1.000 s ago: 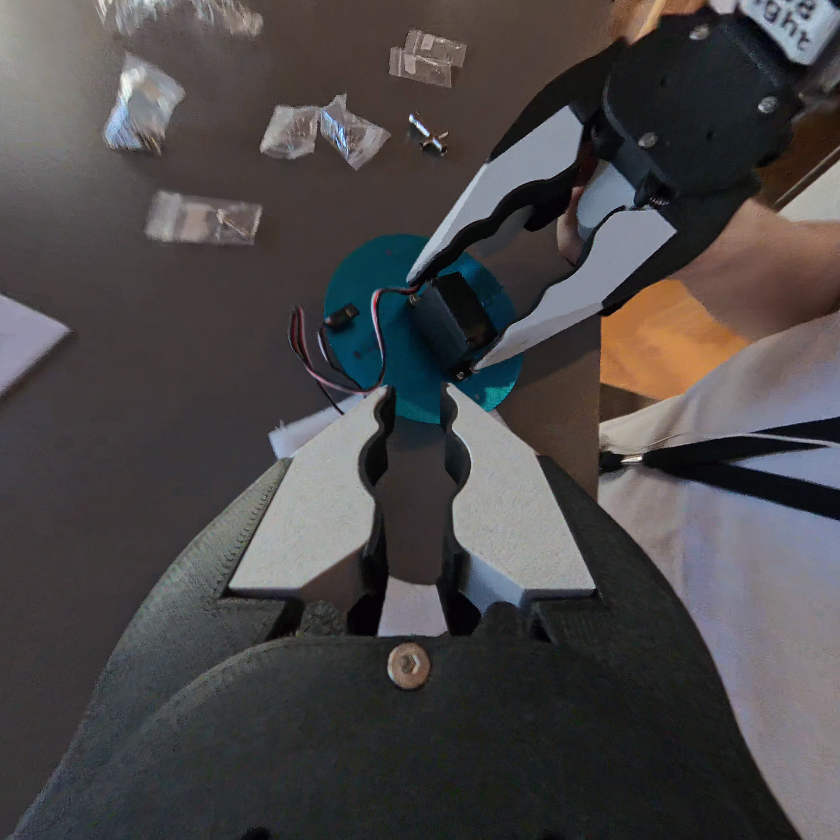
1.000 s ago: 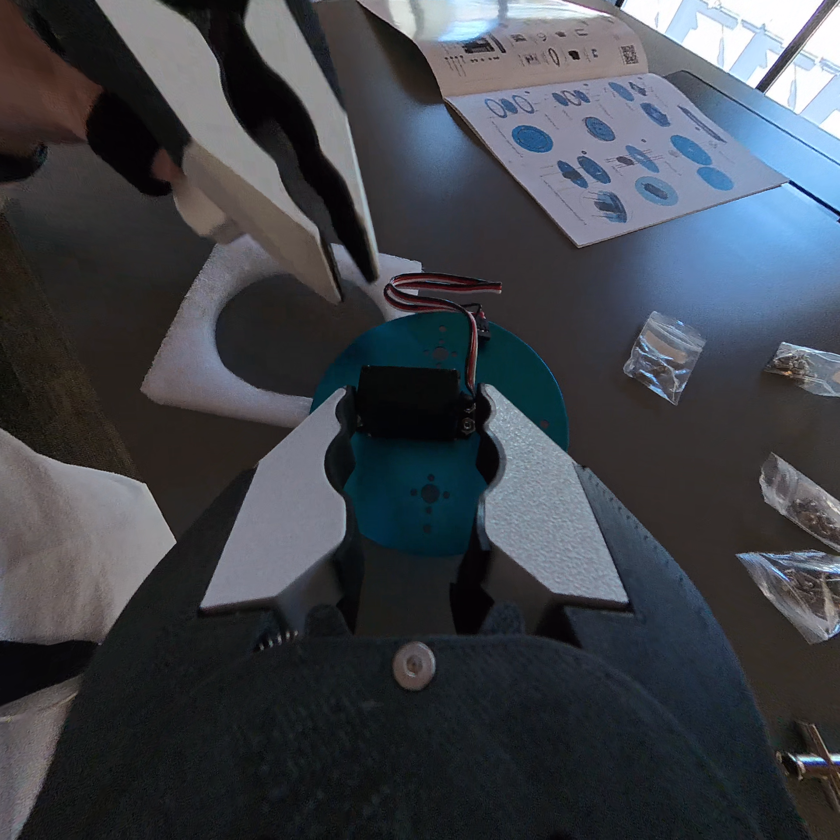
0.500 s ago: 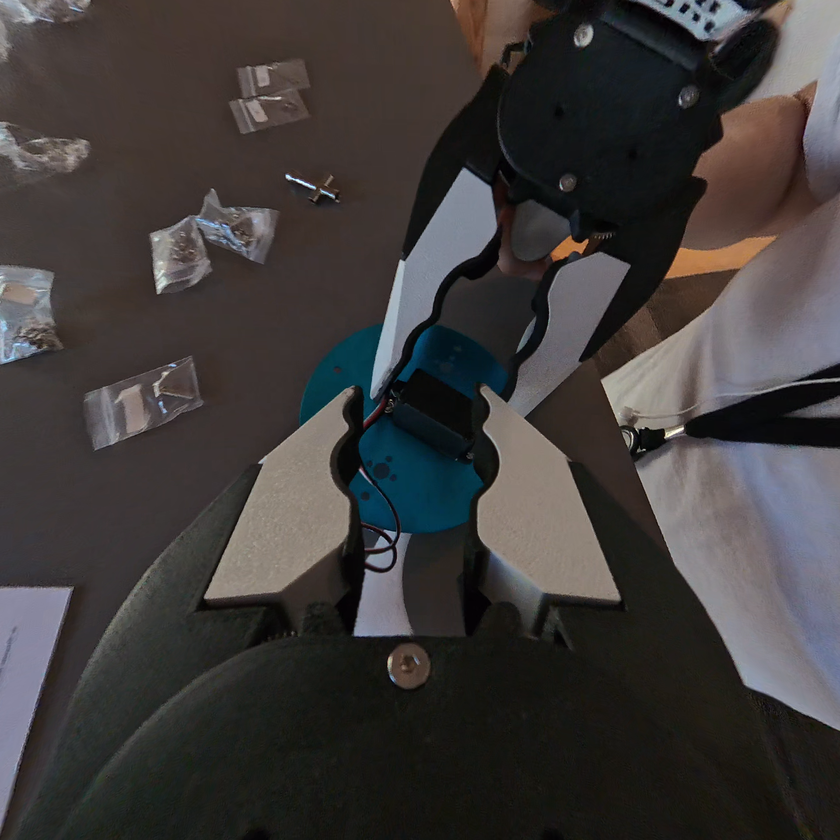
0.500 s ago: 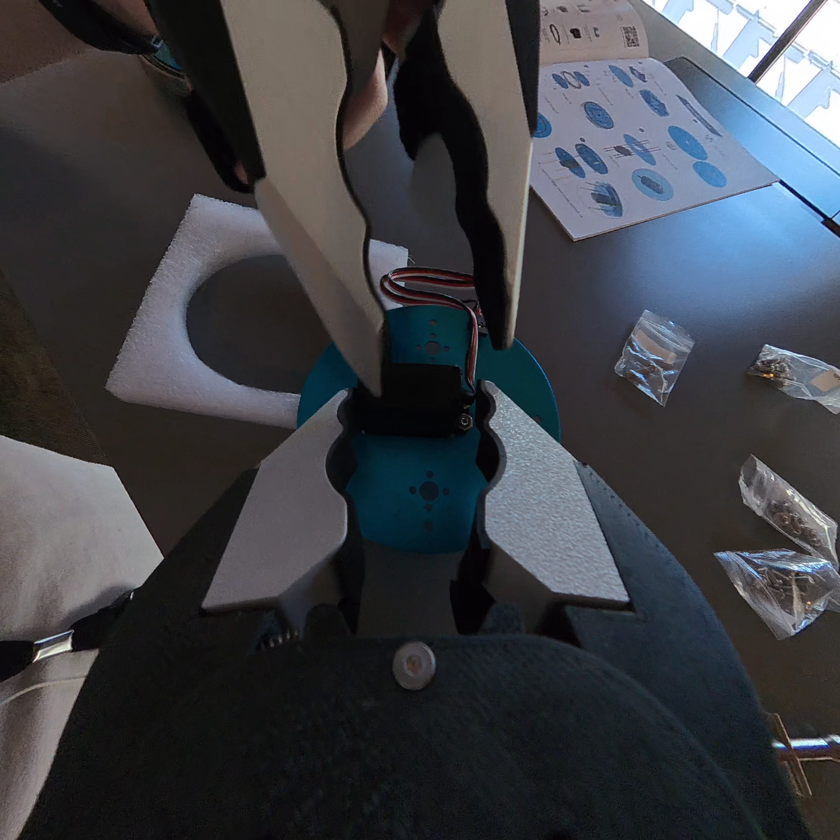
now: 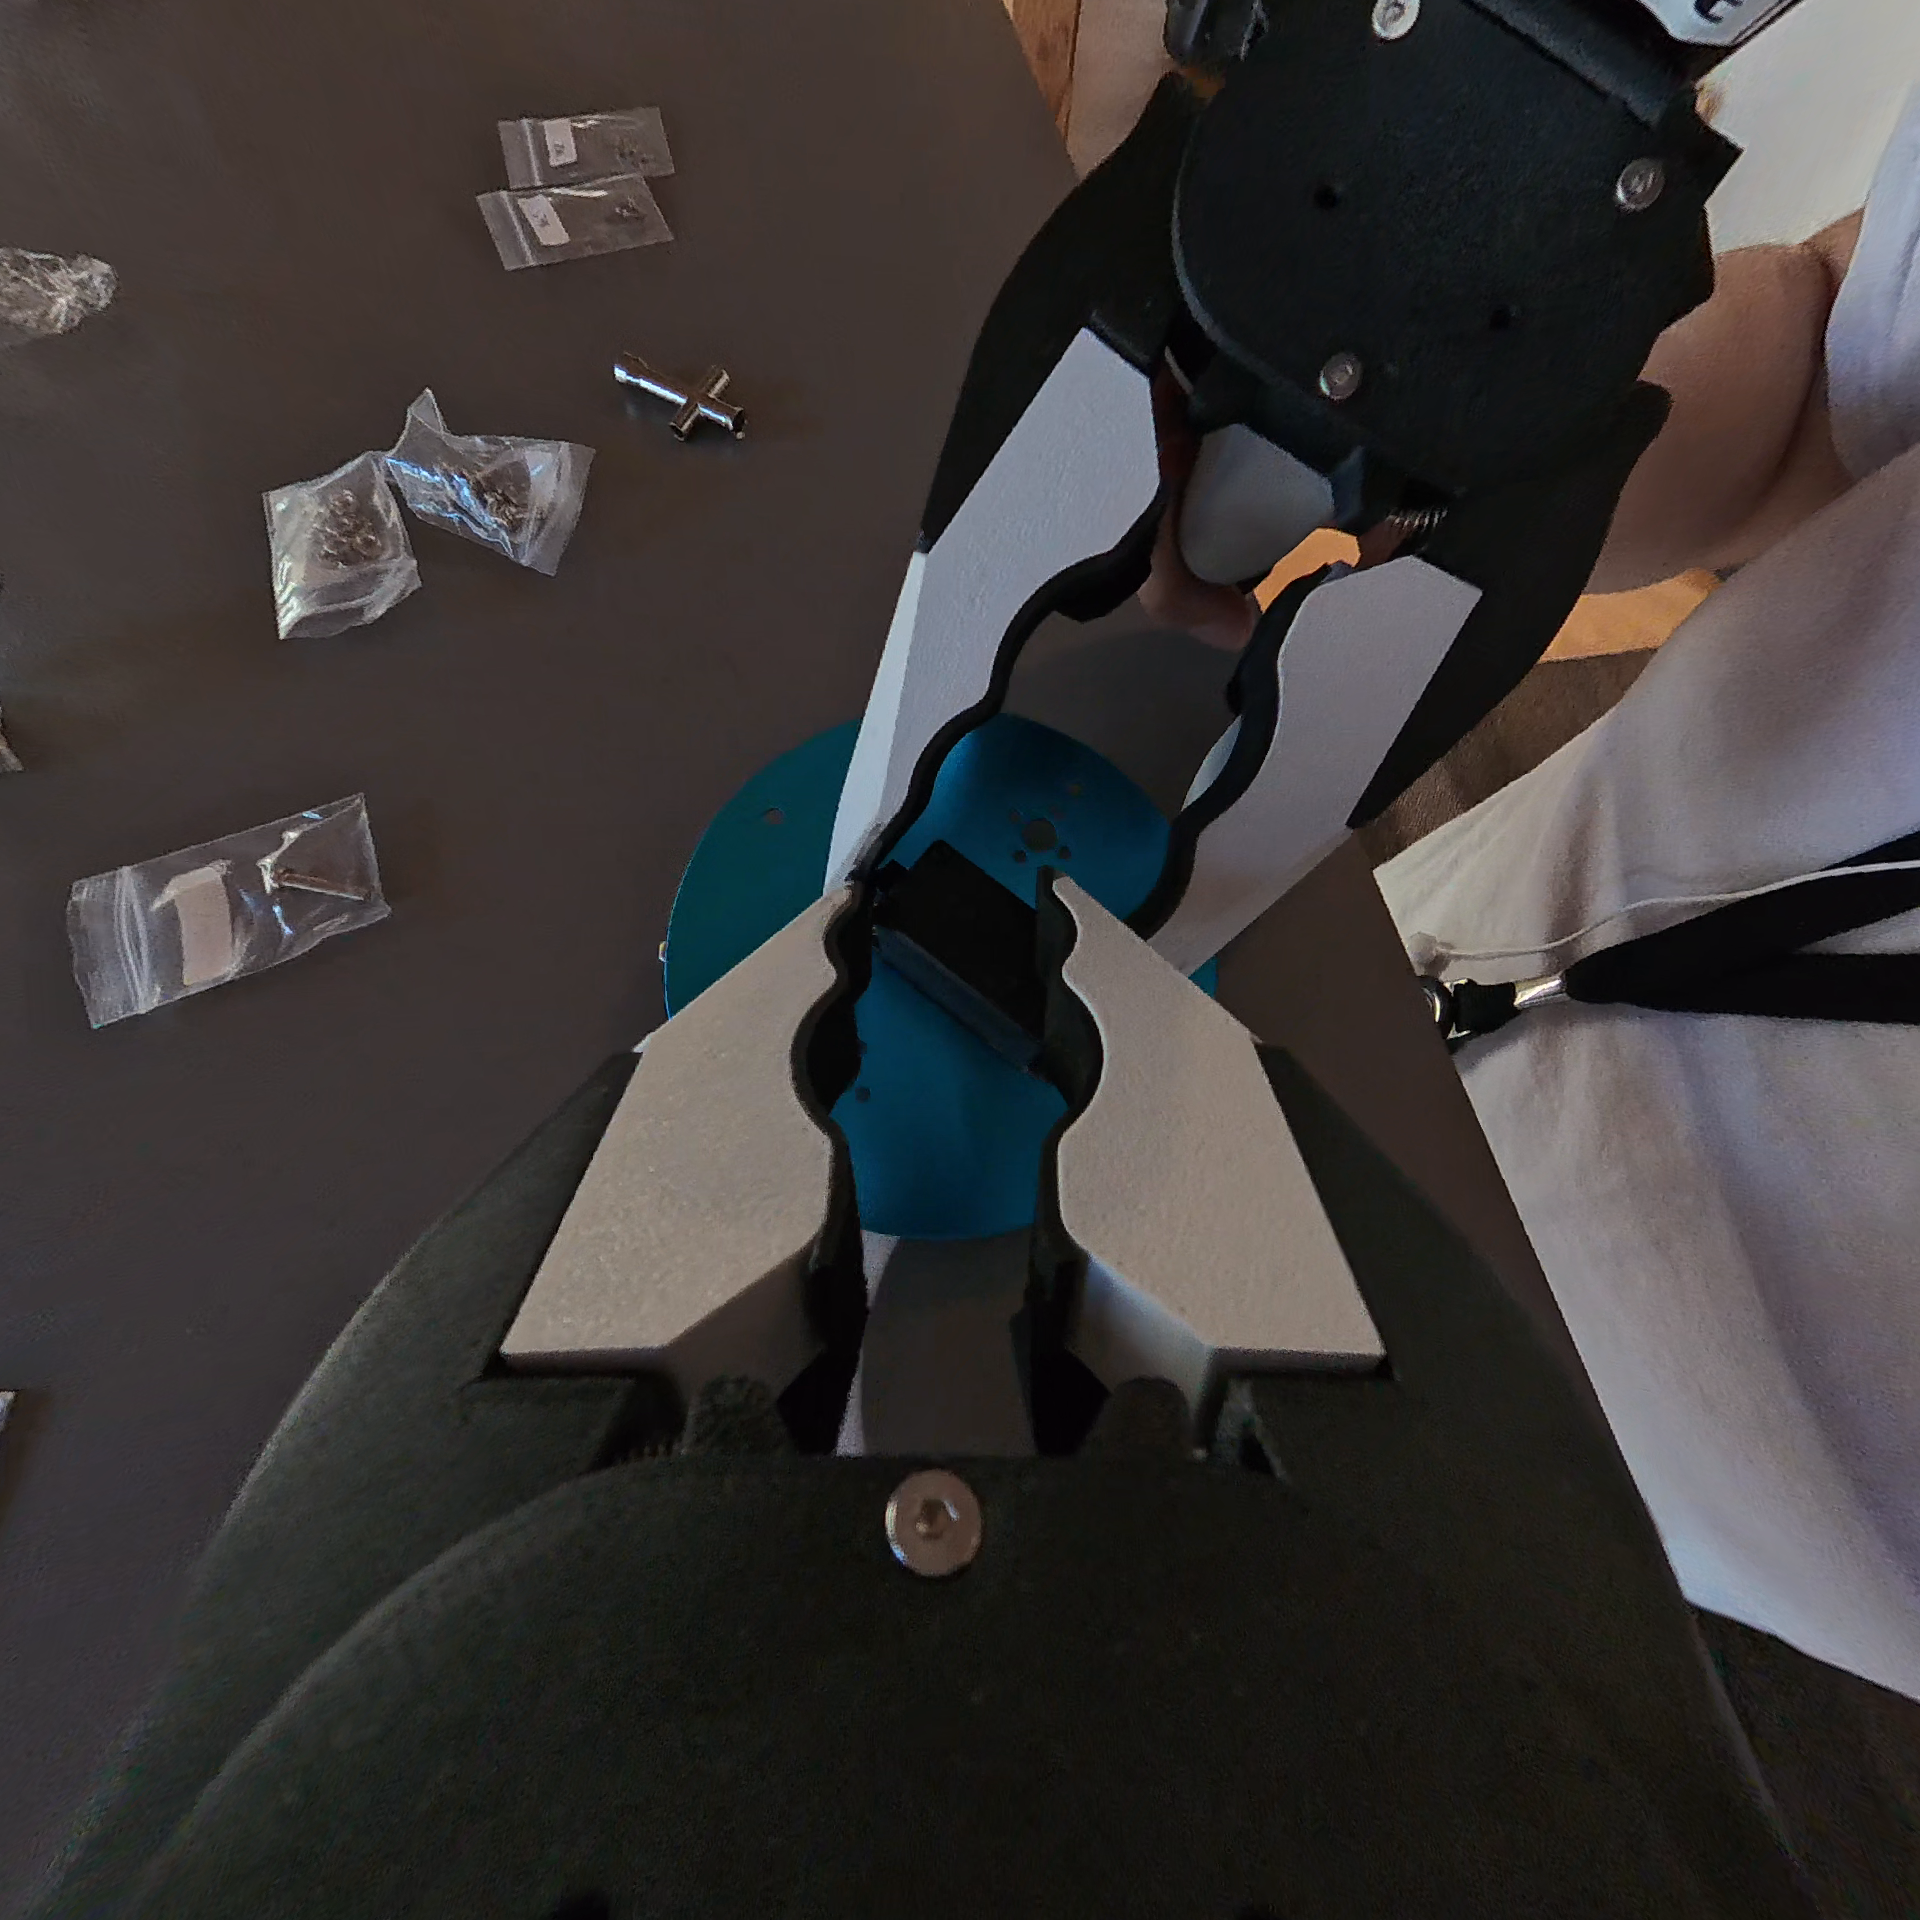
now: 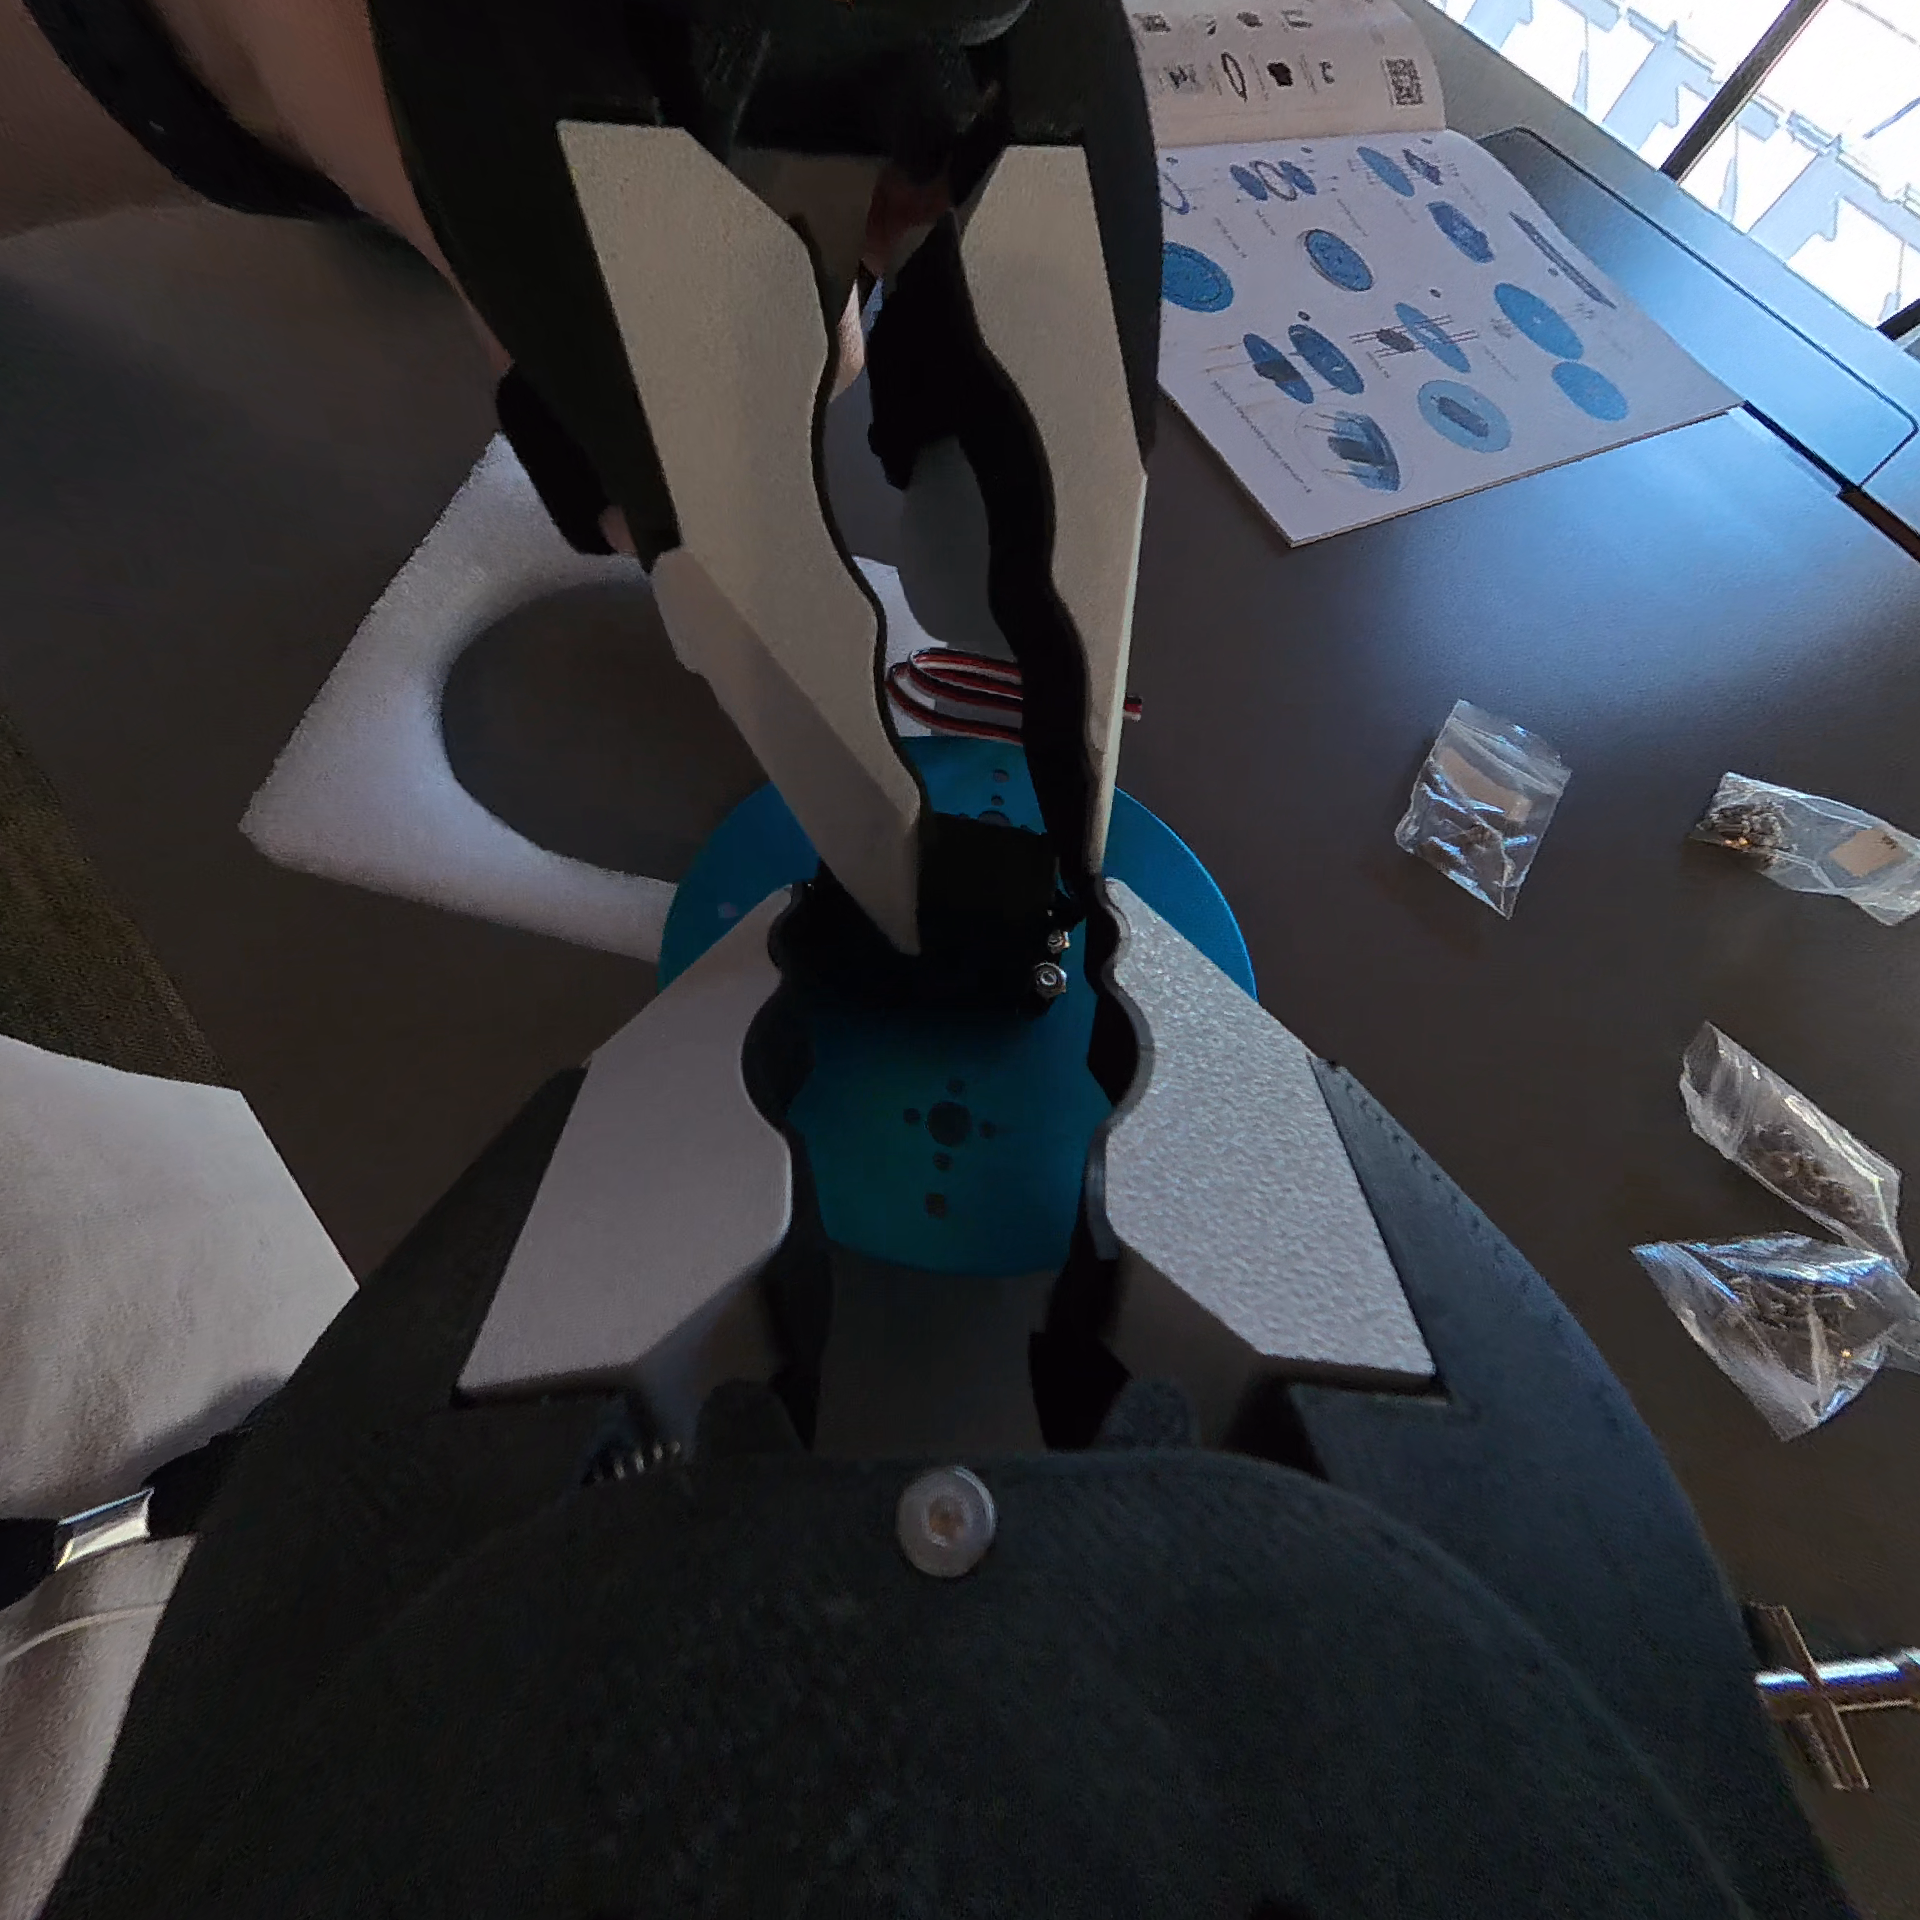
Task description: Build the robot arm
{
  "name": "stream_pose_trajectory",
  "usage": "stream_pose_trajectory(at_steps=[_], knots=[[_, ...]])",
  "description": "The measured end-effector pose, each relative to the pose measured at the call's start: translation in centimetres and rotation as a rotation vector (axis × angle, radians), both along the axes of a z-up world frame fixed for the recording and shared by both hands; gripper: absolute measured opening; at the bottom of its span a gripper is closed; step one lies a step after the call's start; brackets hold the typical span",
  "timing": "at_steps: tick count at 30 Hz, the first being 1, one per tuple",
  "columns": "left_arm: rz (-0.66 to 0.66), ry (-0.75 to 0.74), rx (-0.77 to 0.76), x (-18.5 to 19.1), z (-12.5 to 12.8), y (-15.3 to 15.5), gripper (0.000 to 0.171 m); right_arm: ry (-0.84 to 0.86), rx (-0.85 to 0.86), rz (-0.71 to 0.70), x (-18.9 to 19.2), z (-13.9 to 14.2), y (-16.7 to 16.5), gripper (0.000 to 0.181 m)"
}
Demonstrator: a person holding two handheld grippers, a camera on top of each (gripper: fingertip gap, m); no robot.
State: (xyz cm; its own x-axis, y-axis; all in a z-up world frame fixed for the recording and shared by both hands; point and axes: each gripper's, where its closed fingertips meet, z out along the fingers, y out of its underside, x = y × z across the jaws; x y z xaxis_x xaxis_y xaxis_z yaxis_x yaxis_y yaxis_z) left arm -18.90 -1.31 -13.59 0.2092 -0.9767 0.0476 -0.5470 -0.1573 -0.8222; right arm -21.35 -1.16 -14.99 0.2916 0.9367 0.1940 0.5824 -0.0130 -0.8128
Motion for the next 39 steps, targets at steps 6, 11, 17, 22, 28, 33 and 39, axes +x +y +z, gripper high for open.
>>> stream_pose_trajectory(at_steps=[6,11,17,22,28,33,39], knots=[[0.015,-0.011,0.017,0.3,-0.1,-0.2,0.03,-0.009,0.036,-0.015,1.4,0.6,-0.3,0.055],[0.011,0.0,0.001,0.7,-0.7,-0.5,0.026,0.031,0.225,0.267,2.3,1.5,-5.2,0.039],[0.022,-0.015,-0.003,0.9,-0.7,-0.5,0.024,-0.134,0.519,0.369,1.1,-1.5,-6.8,0.03],[0.02,-0.019,-0.008,0.9,-0.7,-0.5,0.024,-0.202,0.666,0.299,0.0,-1.6,-6.0,0.027],[0.018,-0.027,-0.013,0.9,-0.7,-0.5,0.024,-0.298,0.766,0.295,-0.3,-1.8,-5.6,0.013],[0.033,-0.048,-0.045,0.2,-0.3,-0.3,0.024,-0.33,0.782,0.31,0.0,-1.7,-5.4,0.008],[0.086,-0.029,-0.068,-2.3,0.8,0.2,0.031,-0.418,0.843,0.366,0.0,-1.7,-5.4,0.007]])
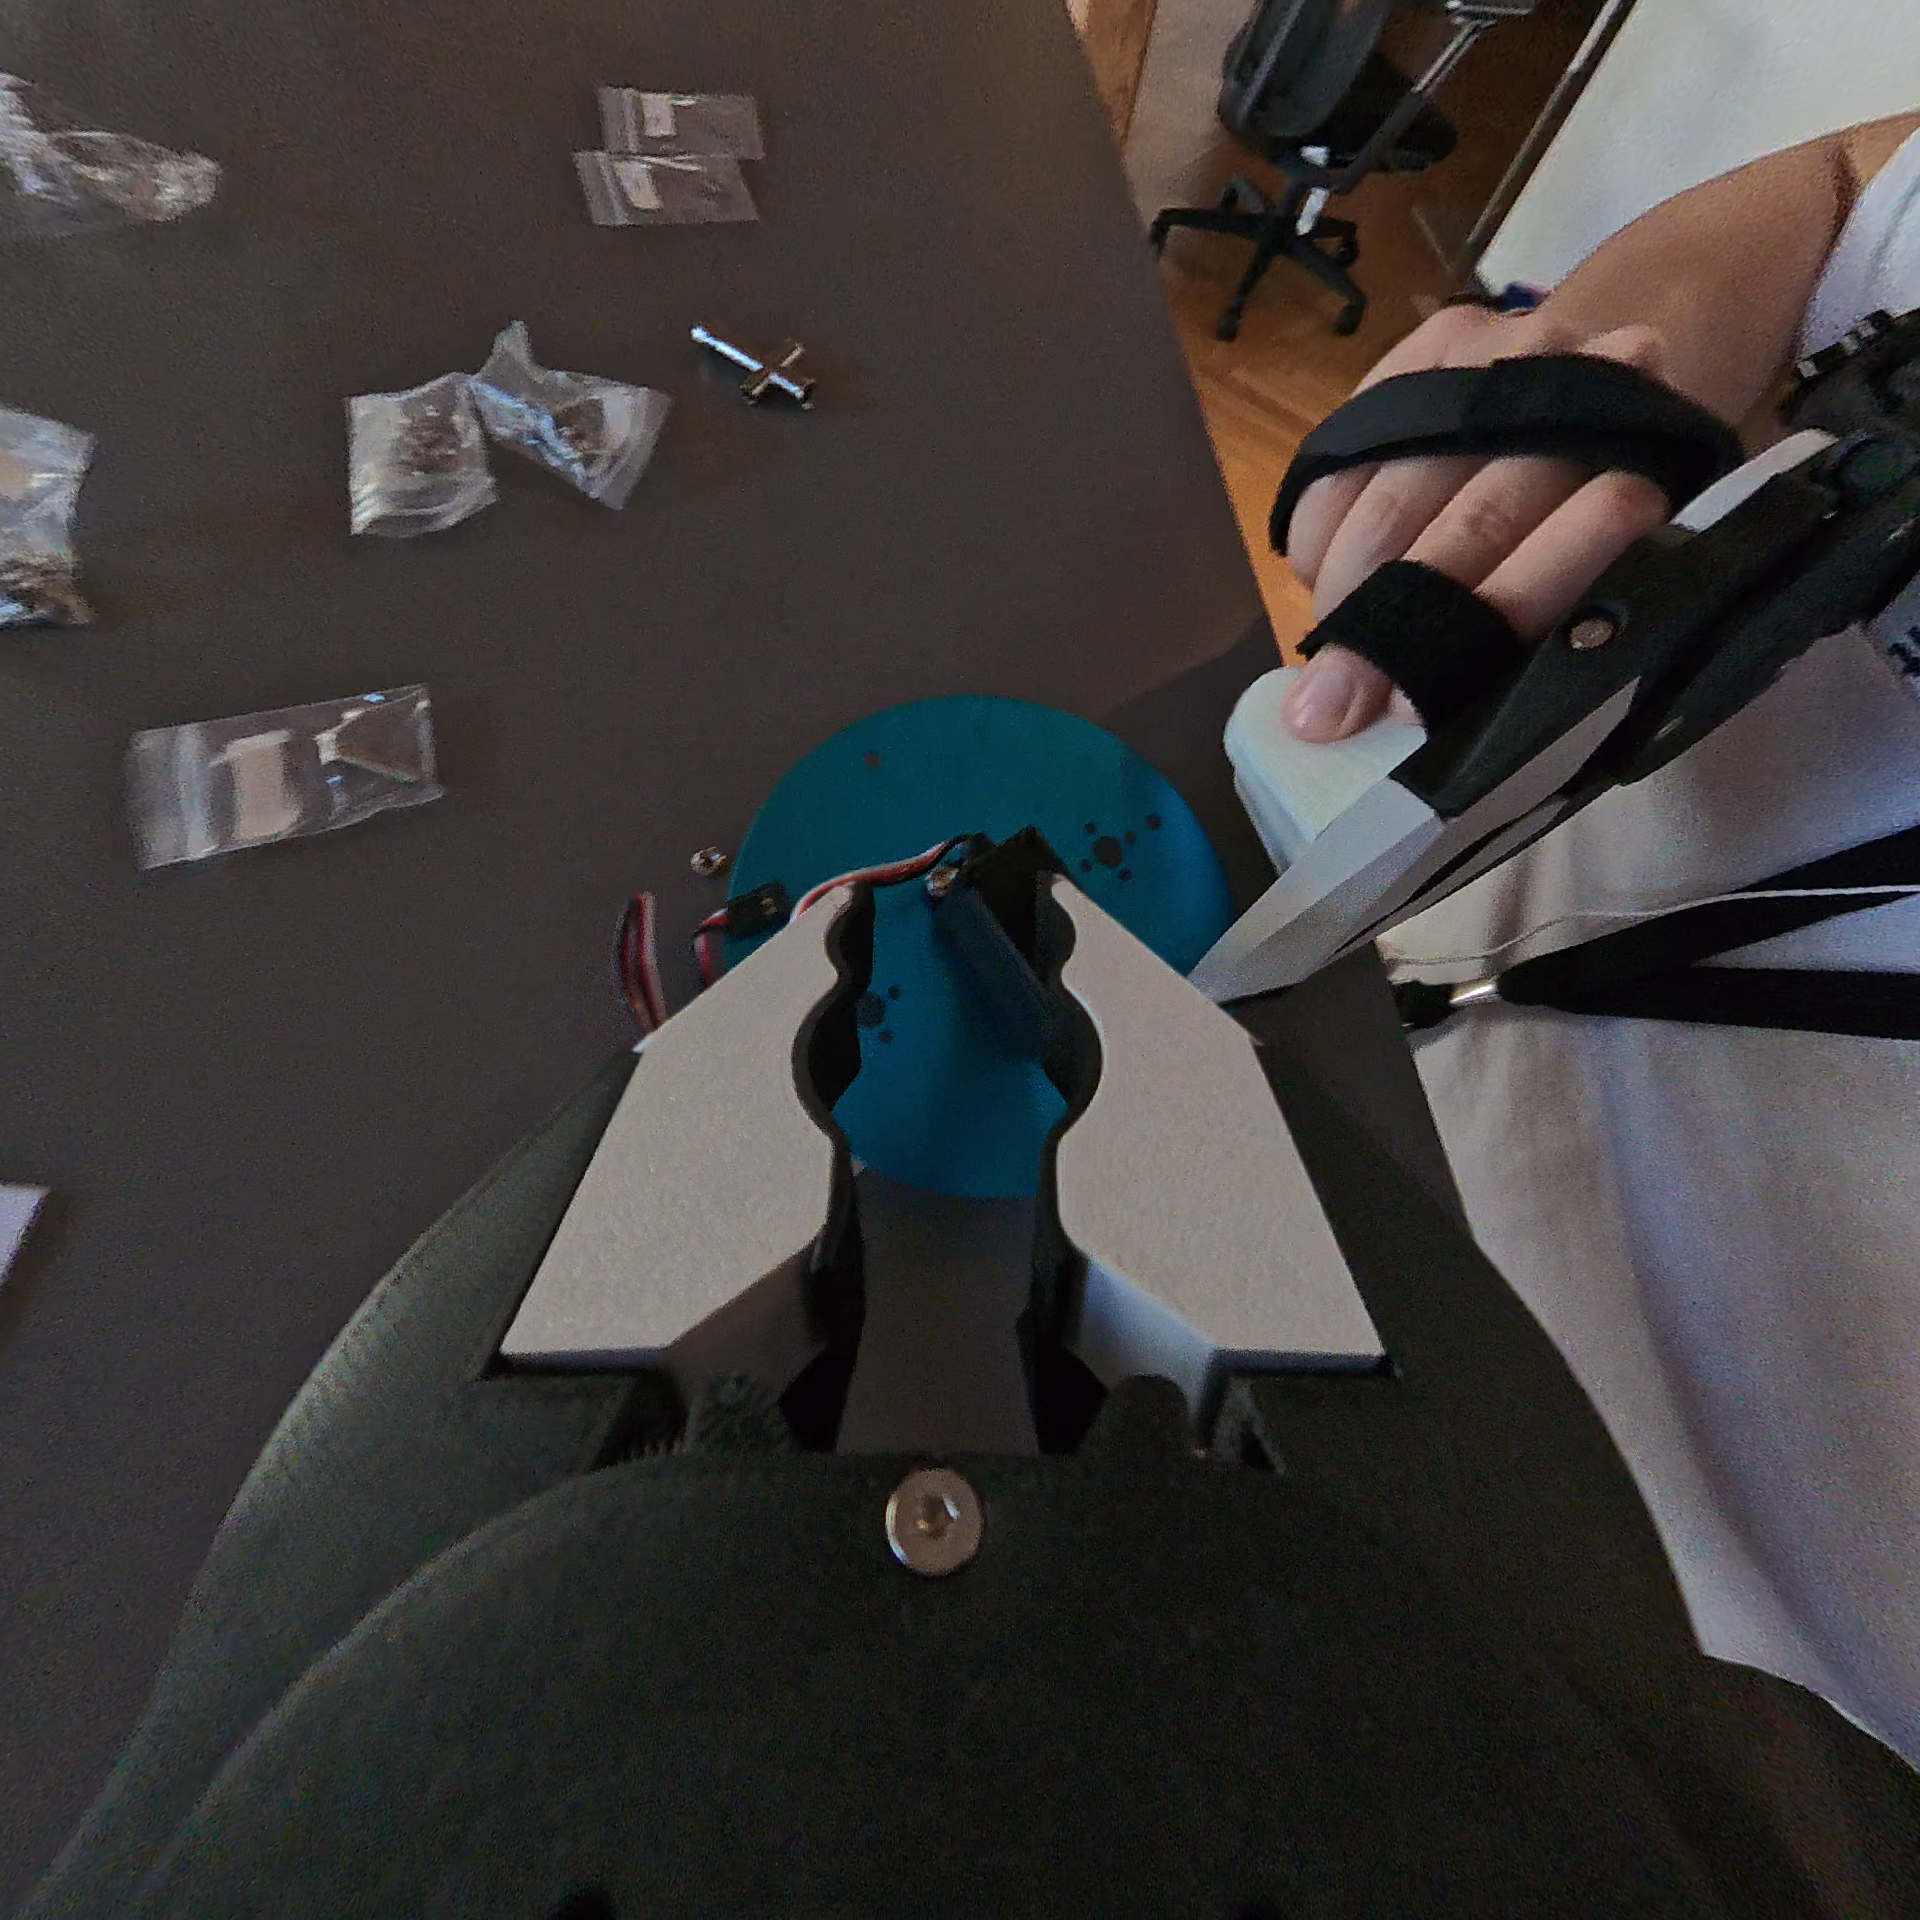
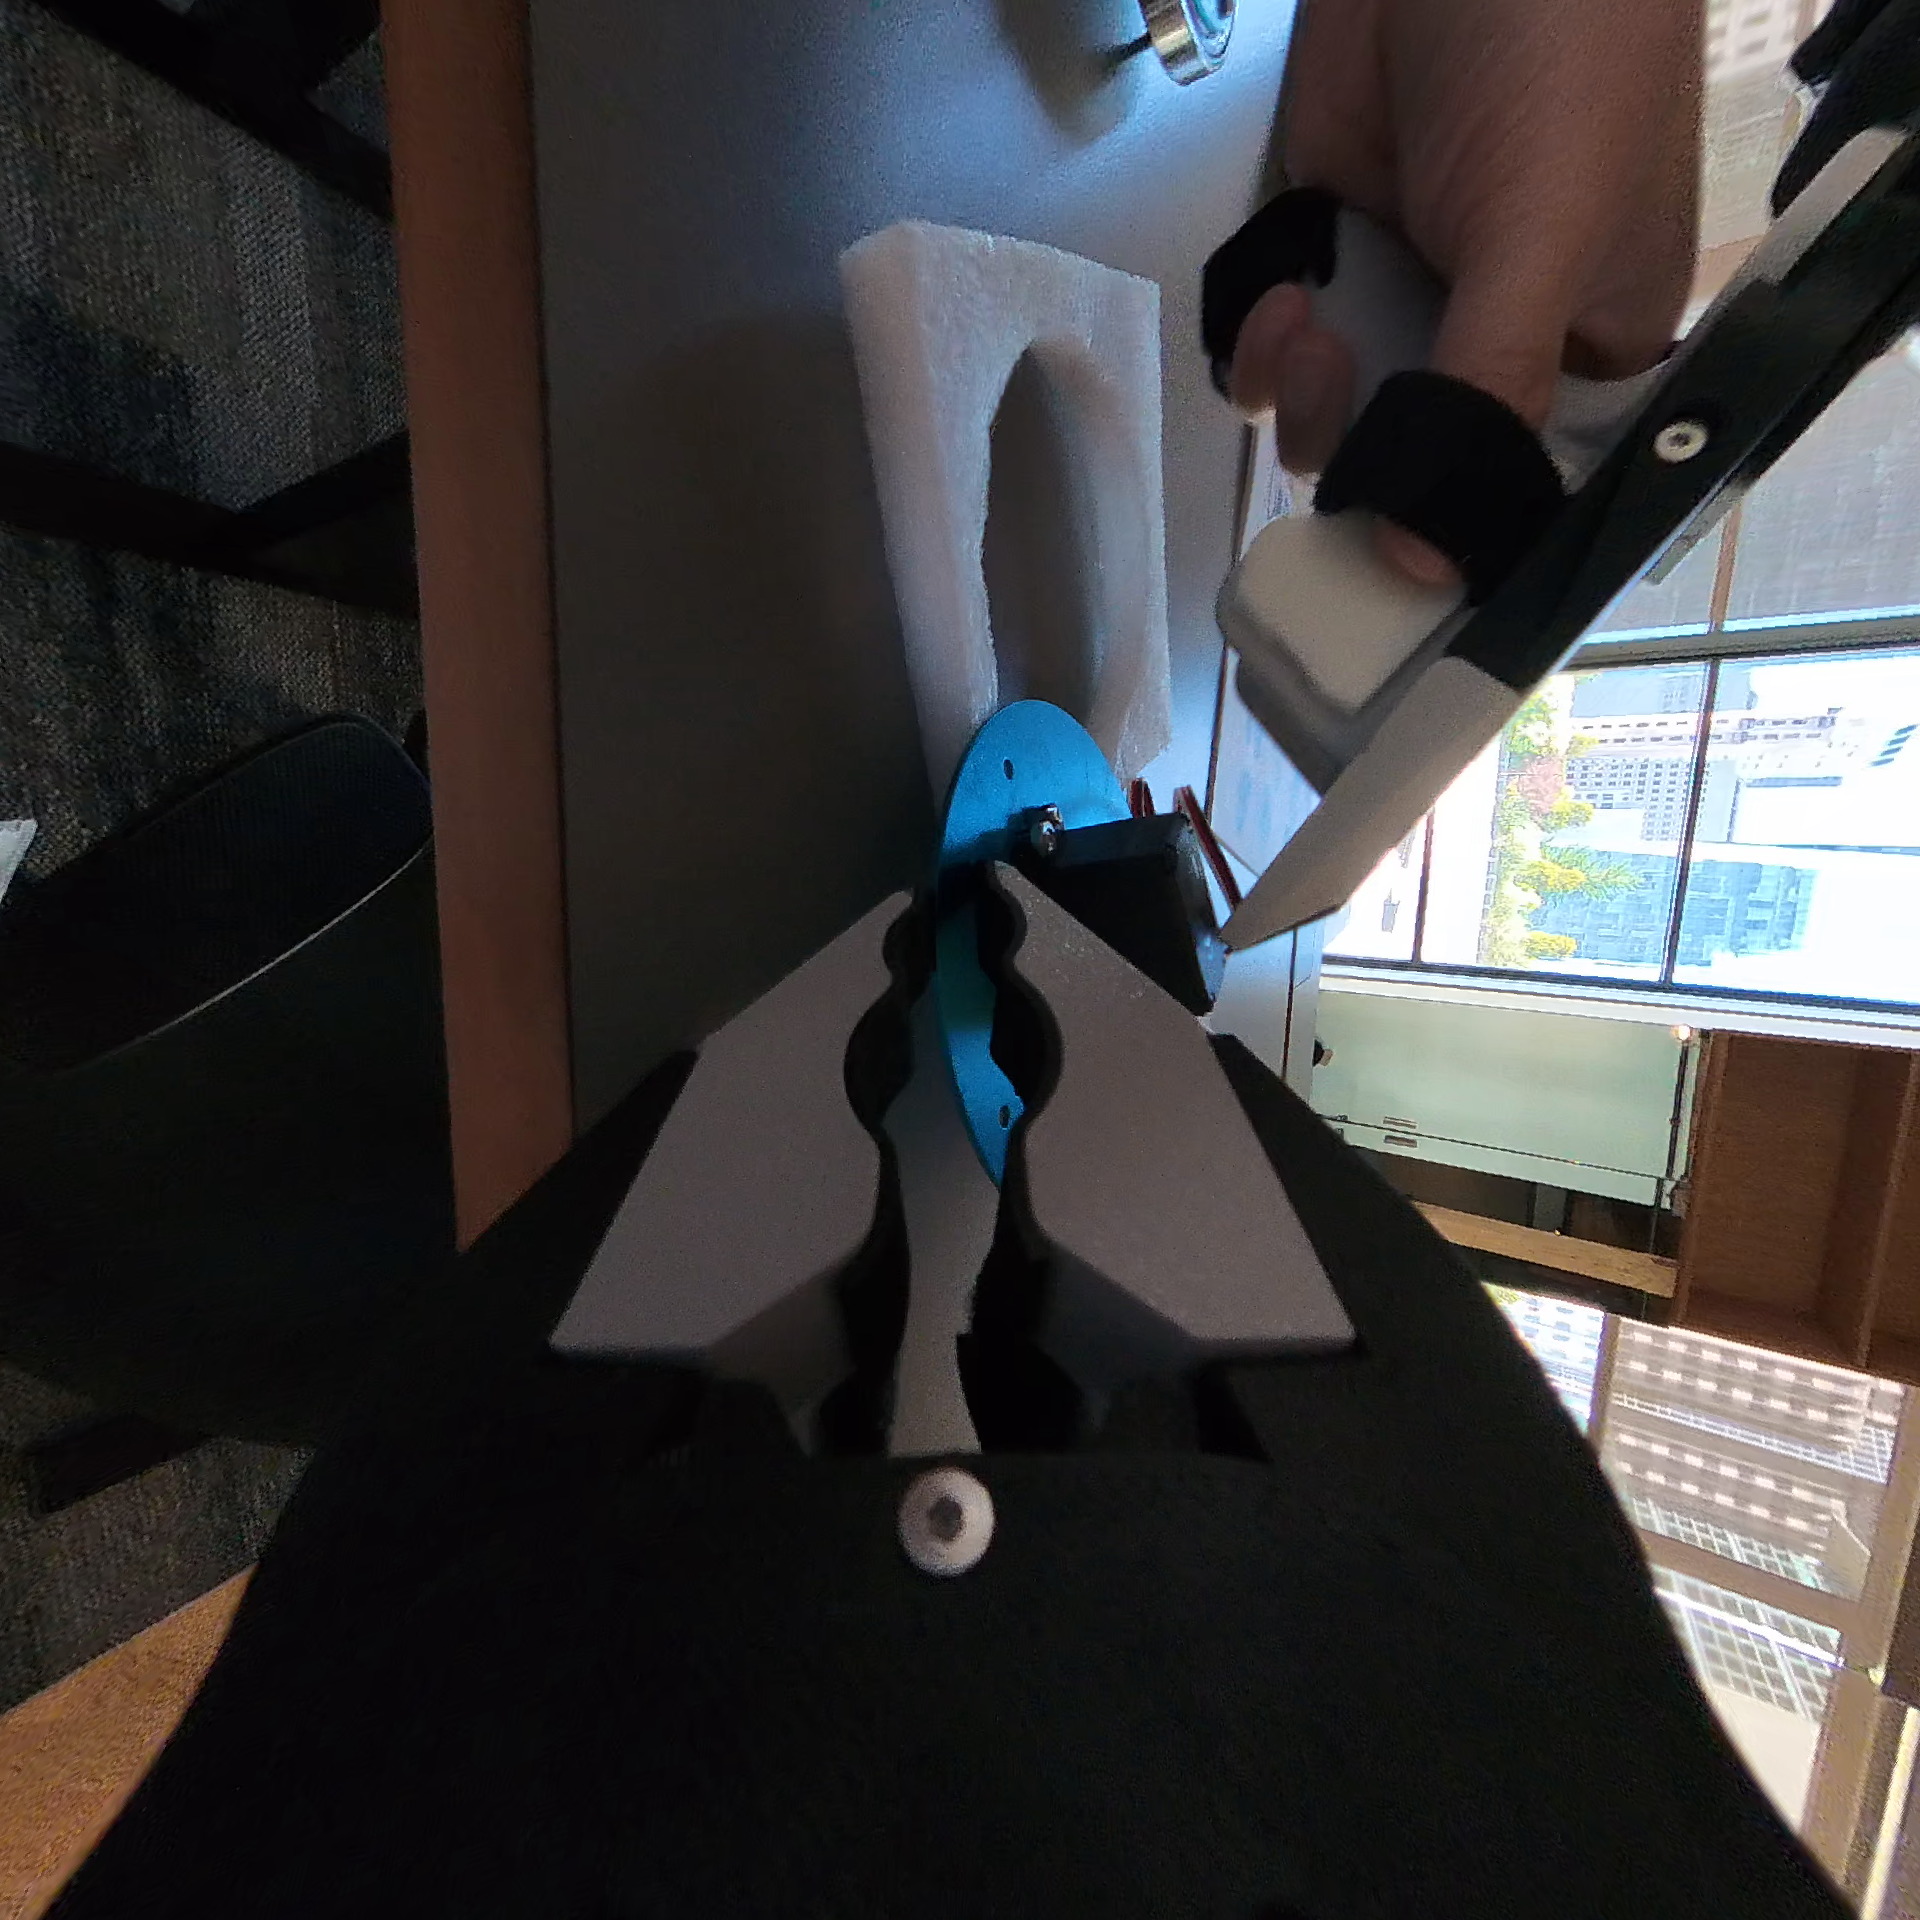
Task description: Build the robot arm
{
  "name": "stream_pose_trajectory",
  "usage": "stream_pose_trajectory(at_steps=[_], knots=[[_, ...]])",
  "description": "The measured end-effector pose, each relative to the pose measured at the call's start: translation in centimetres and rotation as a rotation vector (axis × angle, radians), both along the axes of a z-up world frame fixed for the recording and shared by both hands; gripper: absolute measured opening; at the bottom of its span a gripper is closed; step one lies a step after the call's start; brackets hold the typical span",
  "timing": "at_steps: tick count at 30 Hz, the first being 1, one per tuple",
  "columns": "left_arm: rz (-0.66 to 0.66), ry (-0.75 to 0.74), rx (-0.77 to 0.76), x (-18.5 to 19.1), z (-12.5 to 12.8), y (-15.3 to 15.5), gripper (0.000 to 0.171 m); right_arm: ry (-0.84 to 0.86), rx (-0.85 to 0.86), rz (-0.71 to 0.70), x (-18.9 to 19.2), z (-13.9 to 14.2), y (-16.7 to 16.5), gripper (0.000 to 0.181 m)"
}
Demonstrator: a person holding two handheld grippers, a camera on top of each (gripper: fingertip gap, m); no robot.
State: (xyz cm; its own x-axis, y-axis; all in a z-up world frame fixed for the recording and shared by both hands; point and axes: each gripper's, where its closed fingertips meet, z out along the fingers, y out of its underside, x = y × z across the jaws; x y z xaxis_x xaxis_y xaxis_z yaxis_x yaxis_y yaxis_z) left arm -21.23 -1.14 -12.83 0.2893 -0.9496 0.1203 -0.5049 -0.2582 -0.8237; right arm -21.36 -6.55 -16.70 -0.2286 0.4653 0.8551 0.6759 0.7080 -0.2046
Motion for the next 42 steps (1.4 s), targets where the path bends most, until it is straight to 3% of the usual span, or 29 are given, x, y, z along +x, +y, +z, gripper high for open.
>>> stream_pose_trajectory(at_steps=[9,14,17,24,30,34,42], knots=[[0.125,0.05,0.075,-4.4,0.5,0.5,0.027,-0.018,-0.011,0.068,0.4,0.1,0.4,0.007],[0.139,0.002,0.051,-4.5,1.3,0.4,0.022,0.008,-0.051,0.093,0.9,0.2,0.4,0.006],[0.142,0.055,0.045,-4.5,0.9,1.2,0.021,0.008,-0.053,0.096,1.3,0.3,0.1,0.006],[0.073,0.198,0.057,-1.9,-0.1,4.3,0.017,0.03,-0.083,0.085,3.1,0.4,-1.0,0.006],[-0.079,0.398,0.06,1.4,-2.9,6.1,0.013,0.033,-0.08,0.075,3.8,0.6,-1.0,0.006],[-0.104,0.493,0.073,1.6,-4.3,6.7,0.013,0.035,-0.084,0.077,3.8,0.6,-0.9,0.005],[-0.123,0.51,0.022,1.2,-5.6,6.8,0.009,0.03,-0.084,0.079,3.9,0.6,-0.8,0.006]])
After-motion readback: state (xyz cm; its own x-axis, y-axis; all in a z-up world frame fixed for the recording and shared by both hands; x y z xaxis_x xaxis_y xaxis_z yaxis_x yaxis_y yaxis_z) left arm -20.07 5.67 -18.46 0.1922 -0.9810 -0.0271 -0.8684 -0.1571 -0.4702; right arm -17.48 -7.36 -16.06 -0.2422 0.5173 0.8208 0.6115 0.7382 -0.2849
